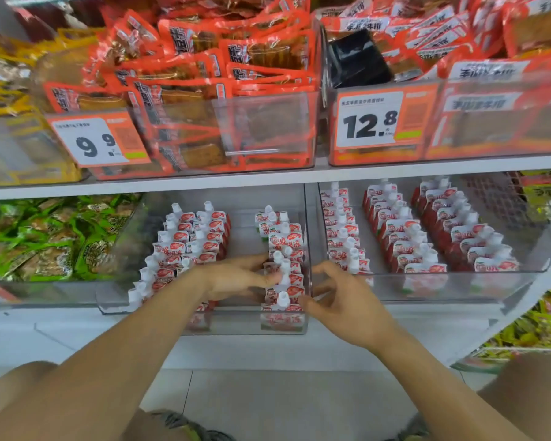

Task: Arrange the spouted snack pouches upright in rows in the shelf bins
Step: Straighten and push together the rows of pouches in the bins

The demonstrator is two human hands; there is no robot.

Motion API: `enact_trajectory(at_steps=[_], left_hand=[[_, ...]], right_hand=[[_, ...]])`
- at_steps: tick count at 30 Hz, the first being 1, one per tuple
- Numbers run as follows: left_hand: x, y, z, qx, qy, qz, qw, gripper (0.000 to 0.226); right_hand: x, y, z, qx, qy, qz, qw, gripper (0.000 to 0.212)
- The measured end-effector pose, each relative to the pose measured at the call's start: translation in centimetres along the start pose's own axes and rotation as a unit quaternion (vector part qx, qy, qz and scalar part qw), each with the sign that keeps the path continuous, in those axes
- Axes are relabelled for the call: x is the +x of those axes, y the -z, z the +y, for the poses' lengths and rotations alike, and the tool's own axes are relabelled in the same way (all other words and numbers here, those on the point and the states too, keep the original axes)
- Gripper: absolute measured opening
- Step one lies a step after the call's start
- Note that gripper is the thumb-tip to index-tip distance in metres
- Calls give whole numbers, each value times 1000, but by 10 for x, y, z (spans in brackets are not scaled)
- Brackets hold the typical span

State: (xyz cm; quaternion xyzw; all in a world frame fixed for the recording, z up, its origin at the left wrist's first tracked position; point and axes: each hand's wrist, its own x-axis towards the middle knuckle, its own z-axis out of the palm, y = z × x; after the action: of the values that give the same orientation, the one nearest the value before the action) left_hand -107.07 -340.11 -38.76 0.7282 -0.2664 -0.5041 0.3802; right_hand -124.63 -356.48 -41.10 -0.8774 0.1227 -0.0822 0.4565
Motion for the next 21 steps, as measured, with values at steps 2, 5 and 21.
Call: enact_trajectory(at_steps=[2, 5, 21], left_hand=[[-4, 9, -1, -64, 9, -25, 998, 49], [17, 27, -1, -77, 37, 147, 985, 56], [90, 18, 18, -100, -19, 212, 972, 63]], right_hand=[[0, 1, -2, -14, 2, -1, 1000, 40], [-1, 3, -4, -21, 1, -22, 1000, 40], [5, 11, -4, -36, 25, -53, 998, 39]])
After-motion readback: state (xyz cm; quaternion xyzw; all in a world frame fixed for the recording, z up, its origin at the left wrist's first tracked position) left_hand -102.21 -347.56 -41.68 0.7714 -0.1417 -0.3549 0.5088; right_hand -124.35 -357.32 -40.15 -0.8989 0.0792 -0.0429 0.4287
